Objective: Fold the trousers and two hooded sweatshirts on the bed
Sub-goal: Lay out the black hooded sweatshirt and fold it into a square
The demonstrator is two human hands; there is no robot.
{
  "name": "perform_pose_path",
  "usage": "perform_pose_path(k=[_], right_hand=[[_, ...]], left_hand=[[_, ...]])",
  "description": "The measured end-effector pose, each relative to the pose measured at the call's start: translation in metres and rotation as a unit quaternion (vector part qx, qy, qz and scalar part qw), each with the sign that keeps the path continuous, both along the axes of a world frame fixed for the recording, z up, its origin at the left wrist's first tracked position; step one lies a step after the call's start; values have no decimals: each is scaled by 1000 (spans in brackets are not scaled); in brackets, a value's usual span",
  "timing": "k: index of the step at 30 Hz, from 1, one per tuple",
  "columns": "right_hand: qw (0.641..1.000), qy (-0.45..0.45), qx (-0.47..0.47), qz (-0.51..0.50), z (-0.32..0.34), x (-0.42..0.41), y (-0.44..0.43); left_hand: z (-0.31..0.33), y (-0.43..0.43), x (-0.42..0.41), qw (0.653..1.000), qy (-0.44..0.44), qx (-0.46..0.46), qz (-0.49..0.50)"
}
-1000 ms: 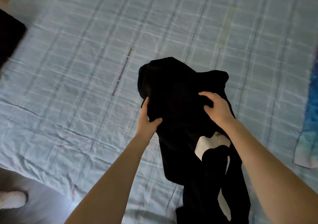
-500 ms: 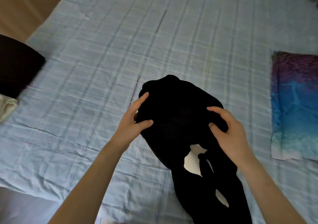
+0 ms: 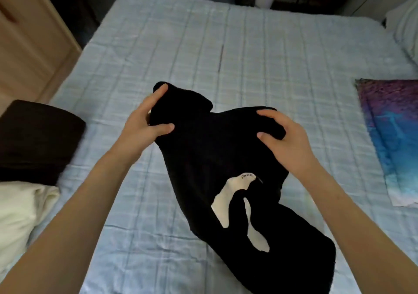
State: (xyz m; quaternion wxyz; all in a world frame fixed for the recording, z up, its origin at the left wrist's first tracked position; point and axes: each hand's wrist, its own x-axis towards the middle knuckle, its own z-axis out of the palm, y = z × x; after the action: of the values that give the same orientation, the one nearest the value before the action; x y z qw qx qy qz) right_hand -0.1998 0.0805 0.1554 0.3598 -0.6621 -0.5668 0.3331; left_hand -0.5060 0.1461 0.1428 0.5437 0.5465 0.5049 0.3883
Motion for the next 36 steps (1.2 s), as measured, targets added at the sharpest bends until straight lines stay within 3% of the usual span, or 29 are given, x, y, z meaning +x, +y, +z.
perform_pose_path(k=[5,8,10,13,17,20,24,29,36], right_hand=[[997,-23,47,-54,-16,-14,111],[997,31,-4,-77,-57,-24,141],[995,16,-73,-71,-99,-32,132],[982,-142,-127,-3,-170,-44,76],[921,-337,-188,61,-248,-45,-32],[888,-417,-174,88,-290,-30,-87],[872,-452,-142,125,-343,-16,-107],[894,-423,-101,105,-390,-11,-113],[908,-401,-52,108,-384,-9,-114]], left_hand=[[-14,112,4,999,15,28,21],[-62,135,14,989,143,10,31],[-109,110,24,970,243,-34,1],[-179,32,35,939,334,-20,-82],[-252,-59,45,867,463,26,-182],[-286,-97,60,847,478,48,-227],[-345,-114,73,818,531,102,-197],[-382,-123,79,797,562,165,-148],[-384,-128,82,800,562,178,-107]])
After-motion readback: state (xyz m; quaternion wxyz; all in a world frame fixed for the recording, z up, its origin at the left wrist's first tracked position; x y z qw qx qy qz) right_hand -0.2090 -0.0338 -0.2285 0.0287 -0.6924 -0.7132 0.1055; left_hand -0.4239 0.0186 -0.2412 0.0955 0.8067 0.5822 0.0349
